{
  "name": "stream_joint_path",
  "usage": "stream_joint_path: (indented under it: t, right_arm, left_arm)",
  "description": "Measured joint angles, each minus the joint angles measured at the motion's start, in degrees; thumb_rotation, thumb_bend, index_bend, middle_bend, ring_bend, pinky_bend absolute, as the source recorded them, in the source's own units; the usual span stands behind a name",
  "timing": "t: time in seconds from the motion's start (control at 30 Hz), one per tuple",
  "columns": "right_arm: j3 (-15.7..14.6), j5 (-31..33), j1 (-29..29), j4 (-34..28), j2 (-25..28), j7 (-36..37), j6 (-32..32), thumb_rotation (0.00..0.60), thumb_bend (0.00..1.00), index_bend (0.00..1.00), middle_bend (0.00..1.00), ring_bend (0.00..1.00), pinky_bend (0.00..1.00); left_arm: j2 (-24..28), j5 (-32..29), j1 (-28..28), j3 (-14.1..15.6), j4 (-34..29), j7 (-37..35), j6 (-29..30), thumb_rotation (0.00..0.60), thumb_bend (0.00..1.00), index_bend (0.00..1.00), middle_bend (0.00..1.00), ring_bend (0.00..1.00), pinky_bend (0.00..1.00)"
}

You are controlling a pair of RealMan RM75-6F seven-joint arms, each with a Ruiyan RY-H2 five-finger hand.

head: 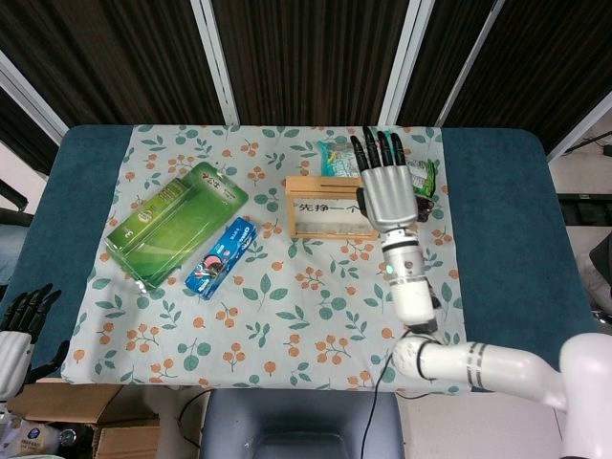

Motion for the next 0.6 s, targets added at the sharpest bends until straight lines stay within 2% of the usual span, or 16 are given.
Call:
stream_joint_path:
  t: [0.13, 0.17, 0.27, 0.37, 0.43, 0.5, 0.6]
  right_arm:
    - [-6.95, -10.41, -10.34, -7.24, 6.41, 6.84, 6.94, 0.6, 0.52, 0.0, 0.0, 0.0, 0.0]
    - [-9.62, -12.66, -14.02, -8.52, 8.15, 9.67, 8.65, 0.6, 0.51, 0.0, 0.0, 0.0, 0.0]
    - [-15.99, -16.32, -22.84, -9.35, 11.35, 18.25, 11.6, 0.6, 0.48, 0.0, 0.0, 0.0, 0.0]
    - [-22.72, -19.72, -30.77, -6.55, 12.75, 26.92, 14.18, 0.6, 0.47, 0.0, 0.0, 0.0, 0.0]
    - [-25.89, -21.33, -34.27, -3.35, 12.66, 30.57, 15.52, 0.6, 0.47, 0.0, 0.0, 0.0, 0.0]
    - [-27.83, -23.11, -37.79, 0.87, 12.01, 33.8, 16.83, 0.6, 0.47, 0.0, 0.0, 0.0, 0.0]
    - [-28.83, -25.27, -41.7, 6.08, 10.23, 37.05, 17.76, 0.6, 0.47, 0.0, 0.0, 0.0, 0.0]
  left_arm:
    - [0.25, 0.4, -0.12, -0.05, -0.98, 1.2, 0.29, 0.6, 0.4, 0.0, 0.0, 0.0, 0.06]
    - [0.33, 0.45, -0.15, -0.07, -1.26, 1.39, 0.35, 0.6, 0.4, 0.0, 0.0, 0.0, 0.06]
    - [0.56, 0.56, -0.21, -0.12, -2.05, 2.32, 0.41, 0.6, 0.4, 0.0, 0.0, 0.0, 0.06]
    - [0.88, 0.63, -0.25, -0.06, -2.86, 3.5, 0.24, 0.6, 0.4, 0.0, 0.0, 0.0, 0.06]
    - [1.13, 0.61, -0.29, -0.02, -3.34, 4.37, 0.02, 0.6, 0.4, 0.0, 0.0, 0.0, 0.06]
    - [1.28, 0.53, -0.35, -0.09, -3.63, 4.99, -0.11, 0.6, 0.4, 0.0, 0.0, 0.0, 0.06]
    - [1.22, 0.26, -0.43, -0.39, -3.73, 6.11, -0.12, 0.6, 0.4, 0.0, 0.0, 0.0, 0.06]
